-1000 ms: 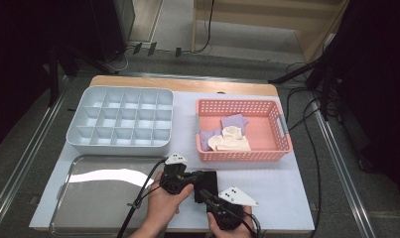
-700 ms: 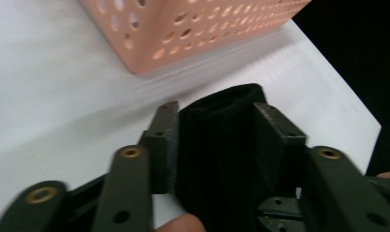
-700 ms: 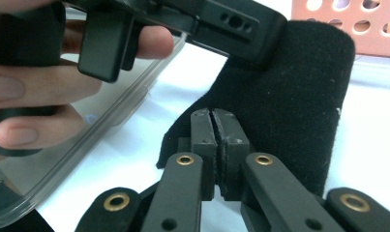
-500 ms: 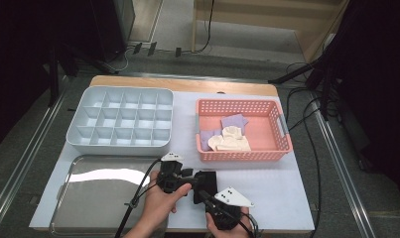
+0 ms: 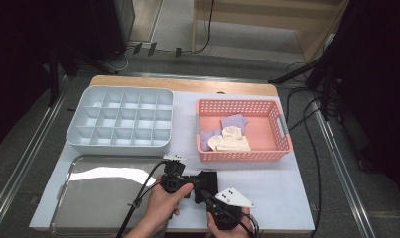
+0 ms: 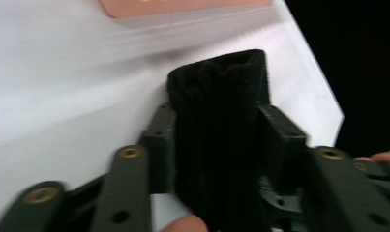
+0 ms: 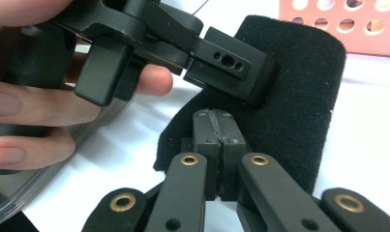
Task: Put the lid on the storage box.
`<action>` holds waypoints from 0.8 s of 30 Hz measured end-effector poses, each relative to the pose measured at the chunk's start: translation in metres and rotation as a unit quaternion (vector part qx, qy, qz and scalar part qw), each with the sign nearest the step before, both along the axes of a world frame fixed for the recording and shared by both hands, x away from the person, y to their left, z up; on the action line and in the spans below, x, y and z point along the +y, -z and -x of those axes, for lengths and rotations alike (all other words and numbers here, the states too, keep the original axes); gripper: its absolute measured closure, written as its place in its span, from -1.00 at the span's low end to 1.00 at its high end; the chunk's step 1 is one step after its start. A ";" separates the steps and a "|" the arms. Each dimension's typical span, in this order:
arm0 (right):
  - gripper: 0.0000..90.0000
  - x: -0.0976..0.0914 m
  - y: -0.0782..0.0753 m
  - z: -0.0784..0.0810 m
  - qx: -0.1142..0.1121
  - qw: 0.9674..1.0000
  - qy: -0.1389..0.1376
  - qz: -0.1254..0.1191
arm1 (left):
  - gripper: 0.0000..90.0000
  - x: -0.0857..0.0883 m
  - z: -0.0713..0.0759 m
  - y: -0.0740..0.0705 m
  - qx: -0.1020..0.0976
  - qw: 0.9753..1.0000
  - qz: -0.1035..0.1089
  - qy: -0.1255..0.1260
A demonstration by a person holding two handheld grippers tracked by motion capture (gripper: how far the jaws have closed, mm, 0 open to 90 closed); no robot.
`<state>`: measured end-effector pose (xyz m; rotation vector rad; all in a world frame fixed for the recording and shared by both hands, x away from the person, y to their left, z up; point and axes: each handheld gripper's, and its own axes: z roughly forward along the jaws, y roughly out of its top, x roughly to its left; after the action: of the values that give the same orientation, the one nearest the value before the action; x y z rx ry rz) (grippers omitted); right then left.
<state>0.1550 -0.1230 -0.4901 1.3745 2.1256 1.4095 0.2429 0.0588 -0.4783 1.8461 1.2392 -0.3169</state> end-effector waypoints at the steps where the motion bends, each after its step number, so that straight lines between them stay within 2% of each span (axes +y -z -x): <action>1: 1.00 0.000 0.000 0.000 0.000 1.000 -0.001 0.000 | 0.39 0.000 0.000 -0.001 -0.004 1.000 -0.004 0.005; 5: 1.00 0.000 0.000 0.001 -0.003 1.000 -0.004 0.003 | 0.46 0.001 0.001 -0.002 -0.014 1.000 -0.004 0.016; 8: 0.96 -0.002 -0.001 0.001 -0.002 1.000 -0.008 -0.005 | 0.49 0.003 0.002 -0.005 -0.023 1.000 -0.003 0.019; 12: 0.83 -0.006 -0.005 0.002 -0.007 1.000 -0.012 -0.022 | 0.50 0.006 0.005 -0.013 -0.053 0.998 -0.012 0.012; 16: 0.72 -0.013 -0.009 0.002 -0.025 0.999 -0.007 -0.024 | 0.50 0.012 0.007 -0.023 -0.077 0.997 -0.026 0.007; 24: 0.34 -0.029 -0.010 -0.004 -0.035 0.999 0.014 -0.018 | 0.50 0.023 0.010 -0.032 -0.098 0.994 -0.037 0.003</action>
<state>0.1589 -0.1516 -0.4796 1.3421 2.0380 1.4697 0.2330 0.0819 -0.4464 1.8950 1.1226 -0.0913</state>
